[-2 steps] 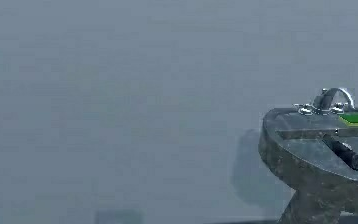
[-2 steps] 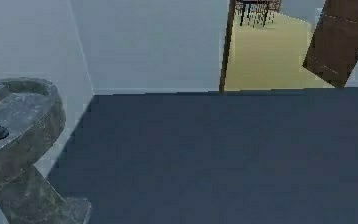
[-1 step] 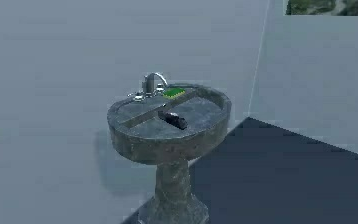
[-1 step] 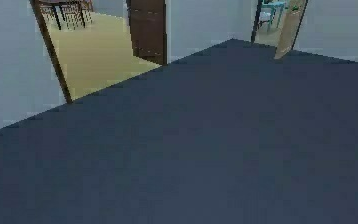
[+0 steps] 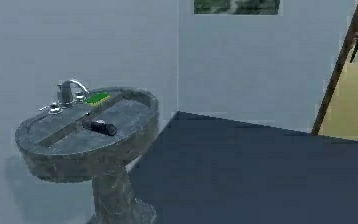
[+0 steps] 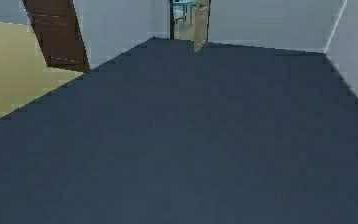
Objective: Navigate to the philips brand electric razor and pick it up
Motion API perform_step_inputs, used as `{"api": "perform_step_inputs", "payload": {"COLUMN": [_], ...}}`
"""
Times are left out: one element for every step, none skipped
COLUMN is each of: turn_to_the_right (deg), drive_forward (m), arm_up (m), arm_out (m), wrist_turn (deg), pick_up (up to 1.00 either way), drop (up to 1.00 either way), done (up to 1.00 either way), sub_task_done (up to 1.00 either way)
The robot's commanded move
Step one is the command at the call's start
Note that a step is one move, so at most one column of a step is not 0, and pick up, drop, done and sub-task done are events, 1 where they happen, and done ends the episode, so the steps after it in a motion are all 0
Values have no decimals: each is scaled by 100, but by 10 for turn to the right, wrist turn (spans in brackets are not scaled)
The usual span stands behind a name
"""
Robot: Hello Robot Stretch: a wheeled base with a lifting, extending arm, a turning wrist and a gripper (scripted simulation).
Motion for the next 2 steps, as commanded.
{"api": "perform_step_inputs", "payload": {"turn_to_the_right": [0,-450], "drive_forward": [45,0], "arm_up": [0,0], "arm_out": [0,0], "wrist_turn": [0,0], "pick_up": [0,0], "drop": [0,0], "done": [0,0], "sub_task_done": [0,0]}}
